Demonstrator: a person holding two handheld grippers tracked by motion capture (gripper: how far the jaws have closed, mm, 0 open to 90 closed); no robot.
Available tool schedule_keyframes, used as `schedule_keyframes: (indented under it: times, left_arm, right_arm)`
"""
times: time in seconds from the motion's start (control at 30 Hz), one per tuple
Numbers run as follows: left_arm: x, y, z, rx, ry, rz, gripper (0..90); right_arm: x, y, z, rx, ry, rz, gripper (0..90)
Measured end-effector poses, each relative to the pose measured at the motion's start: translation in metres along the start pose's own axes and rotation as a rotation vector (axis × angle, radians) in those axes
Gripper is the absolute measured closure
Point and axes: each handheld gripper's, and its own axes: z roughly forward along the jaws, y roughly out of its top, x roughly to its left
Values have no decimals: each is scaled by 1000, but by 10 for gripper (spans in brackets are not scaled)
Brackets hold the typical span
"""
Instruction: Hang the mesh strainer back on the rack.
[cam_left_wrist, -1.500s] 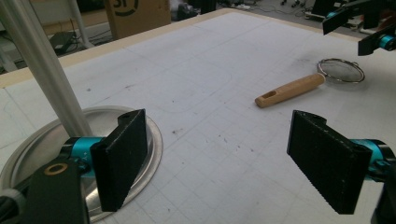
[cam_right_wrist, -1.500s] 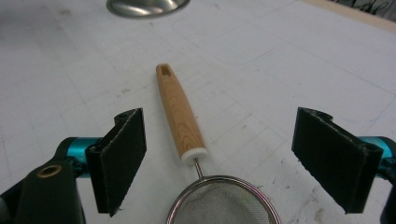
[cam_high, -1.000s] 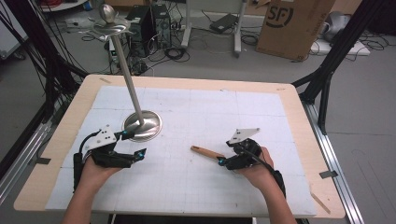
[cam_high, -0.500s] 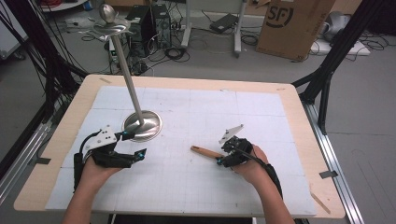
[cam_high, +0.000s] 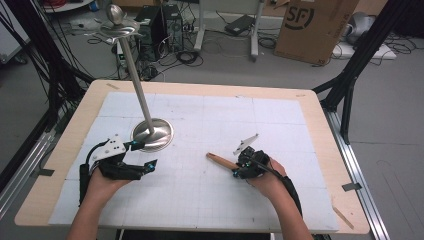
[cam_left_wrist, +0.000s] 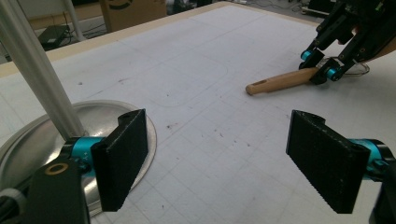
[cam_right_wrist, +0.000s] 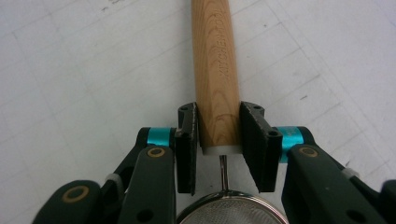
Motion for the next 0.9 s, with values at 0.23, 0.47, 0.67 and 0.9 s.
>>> schedule_keyframes:
  times: [0.23, 0.47, 0.67, 0.9]
  left_arm:
    - [0, 0, 0, 1, -1, -1, 215]
    - [0, -1, 1, 4, 0, -1, 216]
    - [0, -1, 2, 9, 0, 0, 216]
    - [-1, -2, 3, 11, -3, 0, 216]
  right_arm:
    - [1, 0, 1, -3, 2, 39, 604]
    - [-1, -1, 0, 4, 17, 44, 604]
    - [-3, 1, 0, 24, 31, 36, 619]
    - [-2, 8, 2, 77, 22, 2, 632]
